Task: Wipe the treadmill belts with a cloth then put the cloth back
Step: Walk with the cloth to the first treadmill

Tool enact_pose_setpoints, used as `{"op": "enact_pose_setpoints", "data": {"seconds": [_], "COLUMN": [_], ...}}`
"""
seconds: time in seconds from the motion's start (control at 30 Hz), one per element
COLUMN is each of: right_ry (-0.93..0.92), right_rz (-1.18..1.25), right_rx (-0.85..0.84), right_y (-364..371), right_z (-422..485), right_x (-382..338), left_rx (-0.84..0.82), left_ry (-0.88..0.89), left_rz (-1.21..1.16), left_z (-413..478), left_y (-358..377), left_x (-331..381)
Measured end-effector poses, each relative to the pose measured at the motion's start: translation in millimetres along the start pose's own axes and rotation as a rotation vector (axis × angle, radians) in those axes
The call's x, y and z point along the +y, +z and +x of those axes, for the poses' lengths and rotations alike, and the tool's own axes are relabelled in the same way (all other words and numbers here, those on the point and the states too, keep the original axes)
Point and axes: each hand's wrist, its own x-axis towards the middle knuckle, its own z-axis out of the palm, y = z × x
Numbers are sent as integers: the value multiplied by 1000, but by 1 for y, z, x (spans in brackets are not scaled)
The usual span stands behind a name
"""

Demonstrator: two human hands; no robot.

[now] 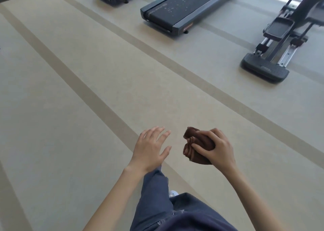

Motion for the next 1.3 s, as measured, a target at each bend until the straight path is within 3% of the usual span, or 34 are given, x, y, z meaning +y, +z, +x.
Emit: {"op": "enact_pose_setpoints", "data": {"seconds": [0.33, 0.6, 0.93, 1.17, 1.3], "right_ry": [87, 18, 198, 179, 113], "right_rz": [24, -70, 9, -6, 12], "right_rx": [24, 107, 84, 5, -3], "right_y": [25, 27, 37, 17, -11], "right_z": [173, 314, 404, 528, 612], "right_x": [15, 15, 85, 141, 170], "left_rx": [-35, 21, -67, -74, 5], "left_ry": [5, 92, 132, 67, 27], "left_rz": [12, 44, 11, 1, -32], "left_z": [159, 317, 444, 560, 639], "left_y": [-18, -63, -38, -36, -44], "left_x": [-94, -149, -151, -140, -120]}}
